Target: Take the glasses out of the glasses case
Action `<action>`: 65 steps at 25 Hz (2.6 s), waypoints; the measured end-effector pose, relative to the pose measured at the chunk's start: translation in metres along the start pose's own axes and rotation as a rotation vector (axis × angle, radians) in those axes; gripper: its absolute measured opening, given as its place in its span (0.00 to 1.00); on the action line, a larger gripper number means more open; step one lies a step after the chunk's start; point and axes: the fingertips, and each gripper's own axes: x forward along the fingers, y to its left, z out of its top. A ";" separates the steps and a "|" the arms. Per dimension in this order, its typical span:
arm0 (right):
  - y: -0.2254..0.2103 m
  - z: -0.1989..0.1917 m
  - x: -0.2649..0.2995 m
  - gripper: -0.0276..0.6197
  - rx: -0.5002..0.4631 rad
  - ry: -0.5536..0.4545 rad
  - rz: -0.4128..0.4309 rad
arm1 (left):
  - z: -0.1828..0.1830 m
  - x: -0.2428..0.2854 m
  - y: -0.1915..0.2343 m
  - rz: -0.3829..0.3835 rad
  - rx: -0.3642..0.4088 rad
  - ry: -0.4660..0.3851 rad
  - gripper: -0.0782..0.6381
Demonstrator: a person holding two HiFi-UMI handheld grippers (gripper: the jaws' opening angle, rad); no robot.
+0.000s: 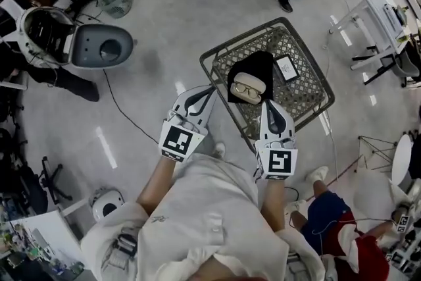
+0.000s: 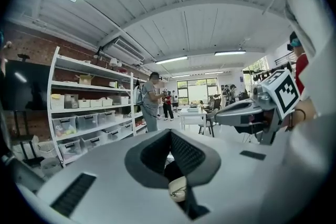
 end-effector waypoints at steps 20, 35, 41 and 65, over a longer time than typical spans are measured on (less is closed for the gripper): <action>-0.028 0.011 0.111 0.05 0.003 0.114 -0.257 | -0.002 0.103 0.117 -0.251 -0.013 -0.012 0.13; -0.045 -0.085 0.130 0.05 0.040 0.323 -0.243 | -0.077 0.146 0.104 -0.365 -0.060 0.124 0.13; -0.055 -0.142 0.135 0.05 0.064 0.408 -0.163 | -0.112 0.158 0.094 -0.343 -0.050 0.207 0.13; -0.038 -0.247 0.138 0.05 0.144 0.582 0.068 | -0.186 0.183 0.061 -0.326 -0.117 0.389 0.13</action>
